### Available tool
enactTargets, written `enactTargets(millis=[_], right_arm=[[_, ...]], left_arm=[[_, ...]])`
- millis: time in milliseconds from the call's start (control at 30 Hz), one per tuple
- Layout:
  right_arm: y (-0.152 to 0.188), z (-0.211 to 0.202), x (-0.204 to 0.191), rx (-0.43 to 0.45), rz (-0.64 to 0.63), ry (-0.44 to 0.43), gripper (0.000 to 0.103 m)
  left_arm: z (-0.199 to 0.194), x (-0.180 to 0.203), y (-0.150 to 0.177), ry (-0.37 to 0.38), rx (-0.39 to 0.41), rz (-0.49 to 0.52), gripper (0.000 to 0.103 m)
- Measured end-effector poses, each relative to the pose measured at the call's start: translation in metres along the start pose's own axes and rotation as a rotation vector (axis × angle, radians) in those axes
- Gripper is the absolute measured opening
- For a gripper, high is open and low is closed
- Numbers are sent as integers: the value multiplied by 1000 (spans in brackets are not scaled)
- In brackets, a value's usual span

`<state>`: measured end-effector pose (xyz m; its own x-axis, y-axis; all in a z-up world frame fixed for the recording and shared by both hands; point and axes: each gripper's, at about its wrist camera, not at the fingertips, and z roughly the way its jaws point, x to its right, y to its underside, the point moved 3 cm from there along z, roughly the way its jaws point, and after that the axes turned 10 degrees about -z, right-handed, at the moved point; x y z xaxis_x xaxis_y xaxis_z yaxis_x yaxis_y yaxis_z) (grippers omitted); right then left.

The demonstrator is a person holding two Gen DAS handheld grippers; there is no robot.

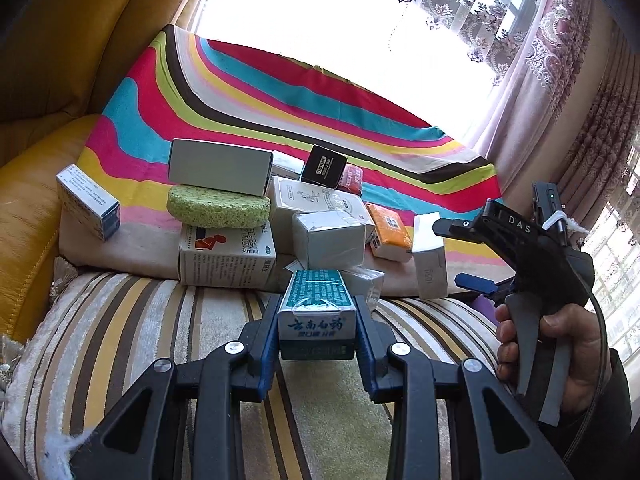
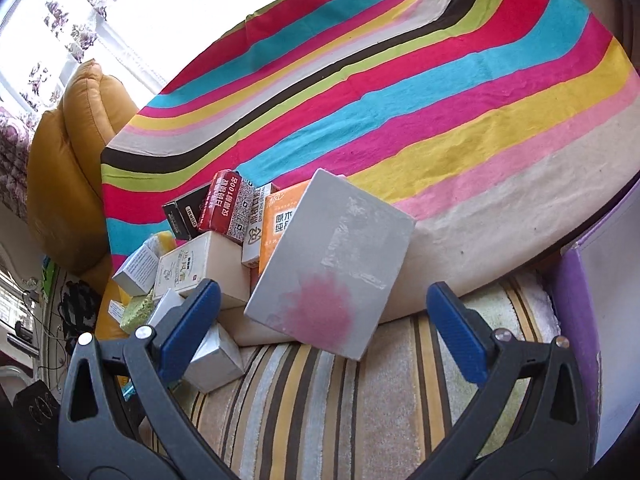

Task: Organize objects
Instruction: 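Grasp the teal box with the left tool while the right tool grasps the pink-stained white box, then carry both boxes over the purple box and open both tools to drop them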

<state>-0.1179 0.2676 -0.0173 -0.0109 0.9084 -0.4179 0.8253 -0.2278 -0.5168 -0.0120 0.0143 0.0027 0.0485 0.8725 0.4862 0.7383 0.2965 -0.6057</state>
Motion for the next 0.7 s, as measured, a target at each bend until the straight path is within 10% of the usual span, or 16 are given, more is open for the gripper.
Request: enactTargets(millis=[700], right_arm=[[15,-18,11,47,-51,-11,74]], left_arm=[[-1,36,-1,33,18,76,35]])
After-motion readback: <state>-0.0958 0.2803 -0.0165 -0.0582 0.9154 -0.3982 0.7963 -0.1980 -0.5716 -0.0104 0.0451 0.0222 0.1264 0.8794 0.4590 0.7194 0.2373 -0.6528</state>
